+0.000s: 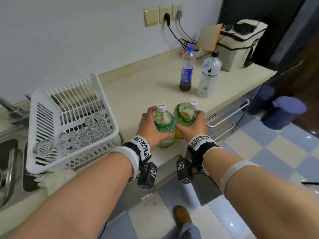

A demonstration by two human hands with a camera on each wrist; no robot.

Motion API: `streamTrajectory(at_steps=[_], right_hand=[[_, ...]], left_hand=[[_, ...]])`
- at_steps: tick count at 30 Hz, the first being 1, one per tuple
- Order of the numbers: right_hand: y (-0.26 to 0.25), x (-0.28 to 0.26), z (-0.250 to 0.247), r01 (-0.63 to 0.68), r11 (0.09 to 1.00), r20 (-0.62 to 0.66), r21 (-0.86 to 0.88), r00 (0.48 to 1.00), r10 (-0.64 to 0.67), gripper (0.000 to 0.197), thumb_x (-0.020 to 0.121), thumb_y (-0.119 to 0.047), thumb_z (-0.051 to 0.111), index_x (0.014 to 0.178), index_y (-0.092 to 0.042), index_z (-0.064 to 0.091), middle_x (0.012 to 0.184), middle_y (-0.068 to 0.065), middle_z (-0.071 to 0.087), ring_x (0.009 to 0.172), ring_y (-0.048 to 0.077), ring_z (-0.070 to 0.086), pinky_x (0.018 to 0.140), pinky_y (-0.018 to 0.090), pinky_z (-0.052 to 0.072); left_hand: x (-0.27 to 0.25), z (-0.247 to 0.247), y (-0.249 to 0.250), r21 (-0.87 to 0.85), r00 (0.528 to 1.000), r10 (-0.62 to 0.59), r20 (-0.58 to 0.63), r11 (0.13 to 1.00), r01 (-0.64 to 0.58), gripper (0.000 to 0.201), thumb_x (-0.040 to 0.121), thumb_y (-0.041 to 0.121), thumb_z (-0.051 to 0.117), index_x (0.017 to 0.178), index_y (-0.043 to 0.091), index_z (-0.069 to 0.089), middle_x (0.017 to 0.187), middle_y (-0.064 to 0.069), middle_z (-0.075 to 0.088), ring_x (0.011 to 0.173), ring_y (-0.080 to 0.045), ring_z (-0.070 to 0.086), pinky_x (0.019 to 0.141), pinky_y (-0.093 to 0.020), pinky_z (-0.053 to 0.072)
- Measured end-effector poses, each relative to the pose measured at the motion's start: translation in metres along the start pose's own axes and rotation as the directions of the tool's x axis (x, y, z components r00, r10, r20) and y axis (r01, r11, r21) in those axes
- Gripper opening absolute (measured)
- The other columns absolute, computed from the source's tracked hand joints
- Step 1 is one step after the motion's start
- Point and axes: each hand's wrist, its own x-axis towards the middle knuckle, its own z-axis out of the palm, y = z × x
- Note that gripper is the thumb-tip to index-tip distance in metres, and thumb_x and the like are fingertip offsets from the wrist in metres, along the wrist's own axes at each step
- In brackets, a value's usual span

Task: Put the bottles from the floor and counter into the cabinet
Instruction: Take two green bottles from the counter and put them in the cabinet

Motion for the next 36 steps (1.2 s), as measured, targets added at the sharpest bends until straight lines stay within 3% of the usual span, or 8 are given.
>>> streamTrajectory(at_steps=[4,7,11,16,21,28,32,36], right_hand=[[0.037,-0.039,-0.021,-0.063,0.996,0.008,0.066,0.998,0.063,0.091,0.051,-0.048,0.083,0.128,-0.021,0.042,0.121,0.003,0.061,0.108,0.020,0.064,0.095,0.039,0.054],[0.070,-0.059,-0.030,-0.137,0.990,0.064,-0.013,0.988,0.138,0.081,0.058,-0.033,0.087,0.125,-0.020,0.042,0.119,0.003,0.062,0.102,0.018,0.062,0.089,0.033,0.054],[0.110,-0.065,-0.031,-0.211,0.962,0.171,-0.171,0.956,0.240,0.078,0.062,-0.029,0.086,0.126,-0.023,0.043,0.112,0.000,0.061,0.093,0.017,0.059,0.078,0.027,0.046],[0.153,-0.050,-0.020,-0.174,0.927,0.155,-0.332,0.960,0.235,0.081,0.057,-0.033,0.085,0.128,-0.029,0.045,0.112,-0.003,0.063,0.099,0.022,0.064,0.083,0.032,0.051],[0.201,-0.021,0.009,-0.053,0.874,0.211,-0.484,0.962,0.175,0.092,0.058,-0.044,0.082,0.137,-0.026,0.039,0.125,0.003,0.059,0.119,0.027,0.052,0.098,0.039,0.048],[0.259,0.050,0.082,-0.113,0.939,0.253,-0.325,0.946,0.201,0.076,0.062,-0.035,0.082,0.128,-0.029,0.045,0.106,-0.005,0.064,0.097,0.019,0.063,0.089,0.033,0.053],[0.292,0.096,0.134,-0.121,0.967,0.274,-0.225,0.944,0.182,0.086,0.065,-0.026,0.087,0.139,-0.031,0.043,0.121,-0.003,0.063,0.110,0.020,0.062,0.091,0.028,0.047],[0.314,0.133,0.166,-0.109,0.967,0.301,-0.229,0.937,0.176,0.084,0.070,-0.034,0.083,0.141,-0.035,0.039,0.126,0.000,0.064,0.114,0.028,0.062,0.088,0.030,0.044]], left_hand=[[-0.021,0.014,0.008,0.120,0.987,0.102,0.126,0.986,-0.118,0.104,0.048,0.046,0.092,0.131,0.042,0.030,0.124,-0.004,0.048,0.115,-0.029,0.055,0.099,-0.049,0.050],[-0.035,0.029,0.001,0.155,0.956,0.105,0.273,0.976,-0.152,0.106,0.048,0.050,0.092,0.132,0.042,0.028,0.125,-0.005,0.049,0.114,-0.028,0.056,0.099,-0.049,0.050],[-0.051,0.063,-0.030,0.139,0.933,0.032,0.360,0.987,-0.087,0.105,0.048,0.050,0.092,0.132,0.040,0.029,0.127,-0.003,0.051,0.112,-0.023,0.058,0.097,-0.041,0.051],[-0.064,0.117,-0.084,0.084,0.906,-0.052,0.421,0.996,0.018,0.106,0.048,0.048,0.094,0.133,0.040,0.031,0.135,0.005,0.050,0.119,-0.018,0.056,0.103,-0.039,0.049],[-0.051,0.174,-0.137,0.081,0.931,-0.189,0.313,0.982,0.172,0.104,0.049,0.040,0.096,0.130,0.044,0.031,0.136,0.004,0.049,0.119,-0.022,0.056,0.101,-0.043,0.051],[0.014,0.235,-0.218,0.031,0.956,-0.285,0.063,0.958,0.284,0.107,0.048,0.044,0.095,0.139,0.029,0.041,0.139,0.001,0.054,0.125,-0.023,0.056,0.104,-0.042,0.049],[0.053,0.266,-0.260,-0.023,0.938,-0.342,-0.049,0.940,0.341,0.110,0.053,0.036,0.096,0.145,0.032,0.037,0.143,-0.006,0.045,0.128,-0.029,0.051,0.099,-0.030,0.040],[0.082,0.292,-0.293,-0.063,0.939,-0.325,-0.110,0.945,0.320,0.107,0.055,0.038,0.095,0.145,0.033,0.037,0.138,-0.006,0.055,0.124,-0.031,0.056,0.098,-0.036,0.047]])
